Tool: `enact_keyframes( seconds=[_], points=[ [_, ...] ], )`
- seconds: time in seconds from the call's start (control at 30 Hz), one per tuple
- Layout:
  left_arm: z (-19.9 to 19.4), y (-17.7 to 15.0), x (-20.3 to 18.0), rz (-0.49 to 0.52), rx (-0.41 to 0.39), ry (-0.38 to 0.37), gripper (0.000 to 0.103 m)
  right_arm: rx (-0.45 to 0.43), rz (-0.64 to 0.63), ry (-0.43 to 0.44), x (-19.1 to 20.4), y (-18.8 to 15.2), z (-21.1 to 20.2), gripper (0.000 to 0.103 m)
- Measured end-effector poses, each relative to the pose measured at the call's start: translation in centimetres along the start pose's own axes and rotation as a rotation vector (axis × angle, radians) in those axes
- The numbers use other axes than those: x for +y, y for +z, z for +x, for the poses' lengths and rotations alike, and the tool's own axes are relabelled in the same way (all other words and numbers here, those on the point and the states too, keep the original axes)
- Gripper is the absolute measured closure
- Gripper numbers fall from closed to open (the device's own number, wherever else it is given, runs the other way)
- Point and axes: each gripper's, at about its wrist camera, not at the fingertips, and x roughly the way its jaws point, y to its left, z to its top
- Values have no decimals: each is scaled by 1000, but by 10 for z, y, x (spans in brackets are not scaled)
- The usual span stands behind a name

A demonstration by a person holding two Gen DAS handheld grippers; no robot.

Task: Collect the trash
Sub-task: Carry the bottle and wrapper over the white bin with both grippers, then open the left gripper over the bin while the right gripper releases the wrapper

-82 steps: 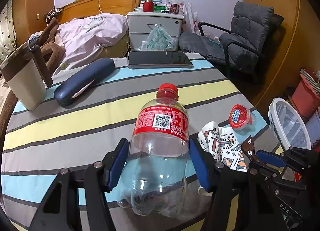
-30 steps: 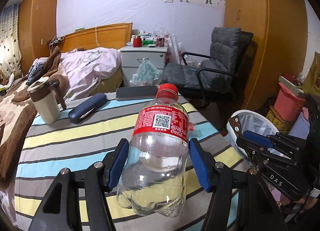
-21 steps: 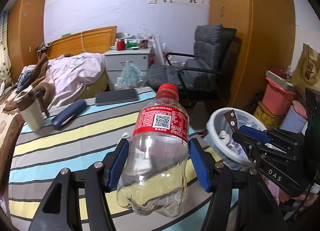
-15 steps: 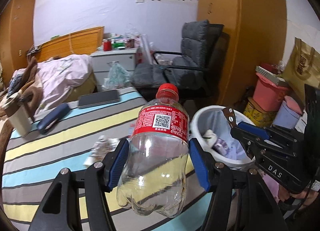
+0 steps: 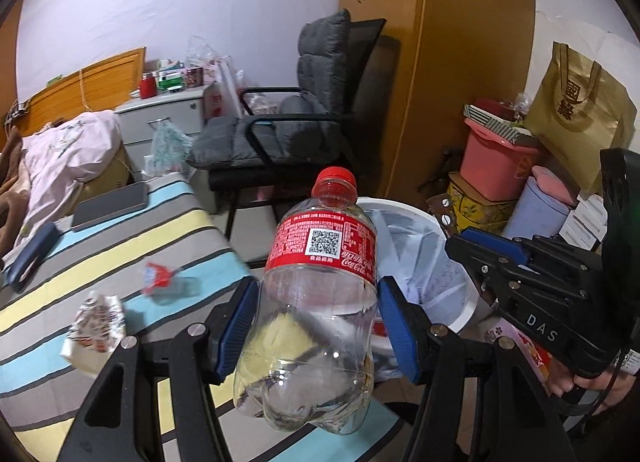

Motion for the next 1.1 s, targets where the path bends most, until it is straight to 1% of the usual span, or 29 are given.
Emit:
enact_keyframes(
  seconds=[0.23, 0.33, 0.6, 0.87, 1.0, 1.07, 1.1],
  points=[
    [26, 7, -17, 6, 36, -43, 39, 27, 22, -28, -20, -1, 9, 83],
    [37, 8, -23, 15, 49, -56, 39, 51, 27, -47, -28, -2, 17, 83],
    [69, 8, -32, 15, 111, -66, 39, 118, 45, -57, -46, -7, 38, 82],
    [84, 8, -33, 4, 137, -68, 39, 148, 50, -69, -57, -7, 50, 81],
    [87, 7, -30, -1, 144, -57, 39, 150, 46, -78, -59, -8, 53, 80],
    [88, 6, -30, 0, 144, -55, 38, 149, 51, -83, -60, -8, 53, 78],
    [88, 6, -30, -3, 143, -59, 38, 149, 53, -85, -61, -7, 54, 74]
  ],
)
